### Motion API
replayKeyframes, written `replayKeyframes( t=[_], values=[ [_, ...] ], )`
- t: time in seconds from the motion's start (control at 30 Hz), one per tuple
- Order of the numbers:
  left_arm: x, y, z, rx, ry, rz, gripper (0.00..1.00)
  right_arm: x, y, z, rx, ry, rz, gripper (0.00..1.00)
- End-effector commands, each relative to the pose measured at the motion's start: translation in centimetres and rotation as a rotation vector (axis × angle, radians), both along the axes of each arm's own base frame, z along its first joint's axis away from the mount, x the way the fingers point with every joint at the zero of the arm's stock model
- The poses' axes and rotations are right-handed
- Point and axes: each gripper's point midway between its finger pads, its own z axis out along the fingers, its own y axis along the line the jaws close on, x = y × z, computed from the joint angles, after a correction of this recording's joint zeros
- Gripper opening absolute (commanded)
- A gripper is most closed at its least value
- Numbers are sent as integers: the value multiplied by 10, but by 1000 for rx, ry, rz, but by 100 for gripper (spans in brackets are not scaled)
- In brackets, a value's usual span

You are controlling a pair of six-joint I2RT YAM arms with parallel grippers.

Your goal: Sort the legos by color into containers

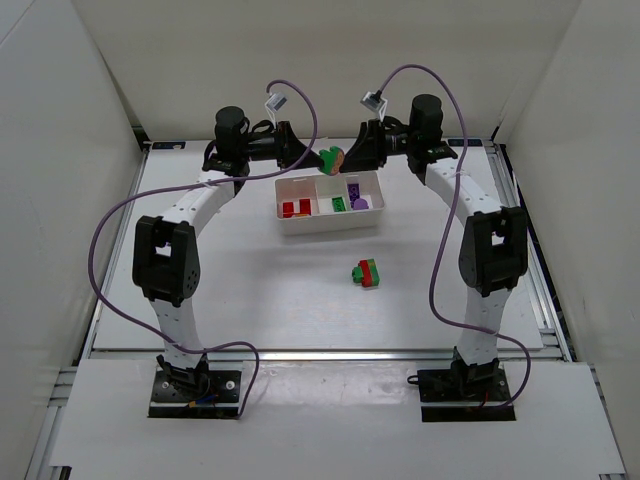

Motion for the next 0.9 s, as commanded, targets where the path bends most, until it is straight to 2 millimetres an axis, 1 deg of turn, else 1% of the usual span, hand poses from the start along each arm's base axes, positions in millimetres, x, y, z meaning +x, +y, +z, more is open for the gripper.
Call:
replayKeyframes(
  t=[0.0,0.2,0.23,0.47,0.63,0.87],
  values=[
    [-26,-6,26,-18,-74,-84,10,1,-5,12,11,-71,-28,75],
    [-25,-4,25,-17,-75,-81,10,-9,-15,19,9,-98,-17,74],
    [-24,-5,24,-17,-75,-80,10,-10,-16,16,6,-92,-19,74],
    [-24,-3,24,-15,-75,-77,10,-13,-27,19,2,-80,-35,74],
    [-25,-2,27,-16,-80,-73,10,-11,-30,16,-3,-86,-49,75],
    [-25,-2,32,-18,-86,-76,10,-2,-26,9,-7,-82,-52,78]
  ],
)
